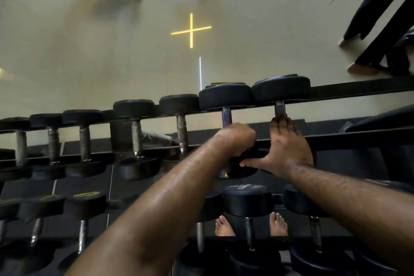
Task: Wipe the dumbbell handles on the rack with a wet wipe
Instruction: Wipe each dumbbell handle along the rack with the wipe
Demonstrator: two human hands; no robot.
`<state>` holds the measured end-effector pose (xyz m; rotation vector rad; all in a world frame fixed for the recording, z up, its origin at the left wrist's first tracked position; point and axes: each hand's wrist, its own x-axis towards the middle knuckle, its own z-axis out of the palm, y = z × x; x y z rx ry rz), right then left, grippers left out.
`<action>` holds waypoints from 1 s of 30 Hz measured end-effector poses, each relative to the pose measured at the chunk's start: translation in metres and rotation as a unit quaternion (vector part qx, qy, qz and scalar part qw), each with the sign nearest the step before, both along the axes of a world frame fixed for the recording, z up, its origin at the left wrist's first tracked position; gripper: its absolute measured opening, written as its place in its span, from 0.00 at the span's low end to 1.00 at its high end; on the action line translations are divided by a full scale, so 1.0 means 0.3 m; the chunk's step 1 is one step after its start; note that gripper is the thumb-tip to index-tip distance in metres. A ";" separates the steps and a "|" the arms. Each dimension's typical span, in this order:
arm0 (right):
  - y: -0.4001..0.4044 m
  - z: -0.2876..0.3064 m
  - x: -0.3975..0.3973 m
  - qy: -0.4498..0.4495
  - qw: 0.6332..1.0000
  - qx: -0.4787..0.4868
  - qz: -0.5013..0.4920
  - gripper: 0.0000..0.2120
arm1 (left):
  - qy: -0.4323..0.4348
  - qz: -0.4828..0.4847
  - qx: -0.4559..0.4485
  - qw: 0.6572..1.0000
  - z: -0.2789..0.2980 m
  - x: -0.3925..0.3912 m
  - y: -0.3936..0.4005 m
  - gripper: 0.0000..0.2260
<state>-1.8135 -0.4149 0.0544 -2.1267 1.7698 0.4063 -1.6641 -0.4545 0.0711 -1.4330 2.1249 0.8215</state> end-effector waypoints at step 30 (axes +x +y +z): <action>-0.004 0.009 -0.001 0.012 1.000 0.010 0.012 0.83 | 0.208 0.177 -0.262 0.925 -0.093 0.291 0.134 0.11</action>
